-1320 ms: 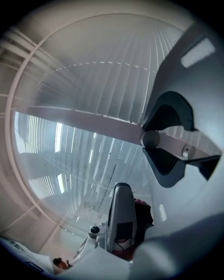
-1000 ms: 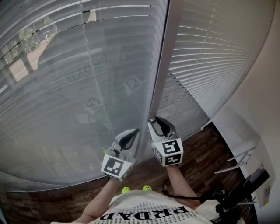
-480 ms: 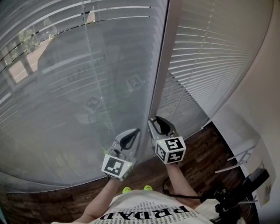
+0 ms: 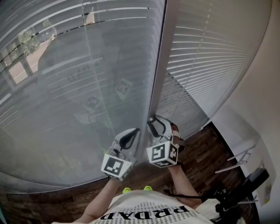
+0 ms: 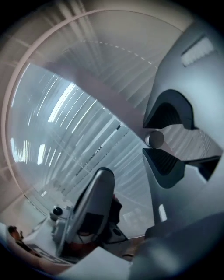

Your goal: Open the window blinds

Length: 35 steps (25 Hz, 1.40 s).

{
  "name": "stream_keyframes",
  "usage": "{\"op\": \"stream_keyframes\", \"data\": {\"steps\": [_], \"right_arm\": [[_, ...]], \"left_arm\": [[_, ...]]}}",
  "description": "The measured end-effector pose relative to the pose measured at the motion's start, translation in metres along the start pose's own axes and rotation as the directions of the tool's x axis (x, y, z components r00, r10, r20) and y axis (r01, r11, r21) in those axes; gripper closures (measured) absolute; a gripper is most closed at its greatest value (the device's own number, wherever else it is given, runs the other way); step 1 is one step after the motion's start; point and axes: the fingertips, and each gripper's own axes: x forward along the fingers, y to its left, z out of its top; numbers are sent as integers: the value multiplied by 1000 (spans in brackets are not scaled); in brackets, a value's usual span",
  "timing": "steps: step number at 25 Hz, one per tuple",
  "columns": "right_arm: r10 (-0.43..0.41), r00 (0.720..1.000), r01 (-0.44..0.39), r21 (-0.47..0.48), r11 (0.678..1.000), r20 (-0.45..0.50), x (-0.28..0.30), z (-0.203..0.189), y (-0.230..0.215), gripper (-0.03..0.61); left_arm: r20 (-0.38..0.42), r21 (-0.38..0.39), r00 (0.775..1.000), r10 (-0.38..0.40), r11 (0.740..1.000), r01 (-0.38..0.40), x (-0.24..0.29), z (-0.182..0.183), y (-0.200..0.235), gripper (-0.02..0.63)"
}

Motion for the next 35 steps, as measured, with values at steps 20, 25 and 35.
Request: {"op": "stream_keyframes", "data": {"steps": [20,25,35], "right_arm": [[-48,999,44,-198,979,-18,5,-5,5,454],[-41,999,40,-116,992,-4,4,-5,4,456],[-26,999,20,132,991,39,4,-4,-2,456]], "left_arm": [[-12,-5,1000,17,1000,-18,-1,-4,8,623],[-9,-8,1000,15,1000,-15,0,-3,9,623],[-8,-7,1000,11,1000,-11,-2,-2,9,621]]}}
